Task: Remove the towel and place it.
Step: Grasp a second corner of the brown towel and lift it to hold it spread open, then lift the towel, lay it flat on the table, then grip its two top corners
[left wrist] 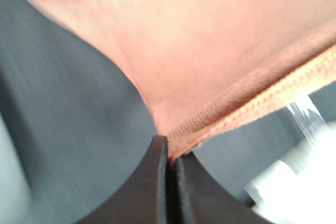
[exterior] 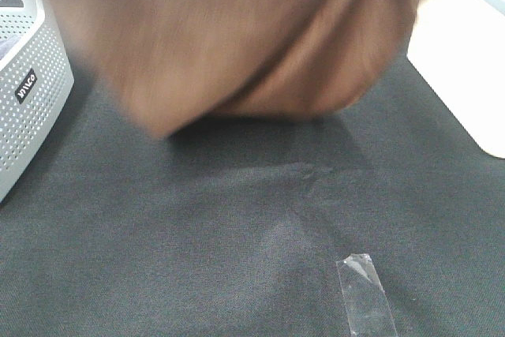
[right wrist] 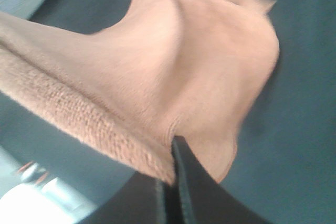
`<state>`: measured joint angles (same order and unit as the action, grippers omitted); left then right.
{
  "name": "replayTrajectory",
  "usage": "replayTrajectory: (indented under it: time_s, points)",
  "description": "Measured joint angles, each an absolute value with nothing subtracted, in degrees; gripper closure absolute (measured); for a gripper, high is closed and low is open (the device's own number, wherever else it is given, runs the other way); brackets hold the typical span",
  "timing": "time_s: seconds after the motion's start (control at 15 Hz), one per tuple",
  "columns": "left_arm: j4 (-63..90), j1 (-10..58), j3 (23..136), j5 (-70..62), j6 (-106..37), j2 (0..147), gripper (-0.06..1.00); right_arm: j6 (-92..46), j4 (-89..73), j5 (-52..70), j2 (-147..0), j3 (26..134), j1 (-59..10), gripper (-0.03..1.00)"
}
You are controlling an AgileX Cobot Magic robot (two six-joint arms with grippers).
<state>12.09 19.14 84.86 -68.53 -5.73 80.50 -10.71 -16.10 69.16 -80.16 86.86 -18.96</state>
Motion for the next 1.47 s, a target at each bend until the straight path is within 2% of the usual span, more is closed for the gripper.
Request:
replayTrajectory:
  time_s: [0.33, 0.53, 0.67, 0.8, 1.07, 1.27, 1.47]
  points:
    - [17.36, 19.71, 64.57, -66.35, -3.27, 61.54, 0.94, -6.25, -21.66, 69.10, -65.72, 70.76, -19.37, 0.97]
    - [18.22, 19.71, 57.93, -65.72, -1.83, 53.69, 0.94, -4.13, -24.01, 68.98, -61.76, 64.34, -19.65, 0.97]
    - [17.07, 19.77, 57.75, -65.66, -1.60, 51.62, 0.94, -3.84, -25.27, 68.70, -61.08, 62.80, -19.65, 0.97]
    - [16.96, 19.77, 56.67, -65.66, -3.04, 51.22, 0.94, -3.84, -26.13, 68.47, -61.02, 59.76, -19.65, 0.97]
    - [21.03, 19.77, 45.49, -65.55, -7.05, 51.22, 0.94, -3.84, -27.33, 68.30, -61.02, 50.42, -19.65, 0.97]
    - [24.06, 19.71, 40.91, -65.26, -8.02, 51.85, 0.94, -3.95, -26.93, 68.41, -61.76, 47.96, -19.65, 0.97]
    - [26.01, 19.65, 39.08, -65.32, -10.37, 58.73, 0.94, -5.44, -25.55, 68.53, -67.15, 47.15, -19.65, 0.97]
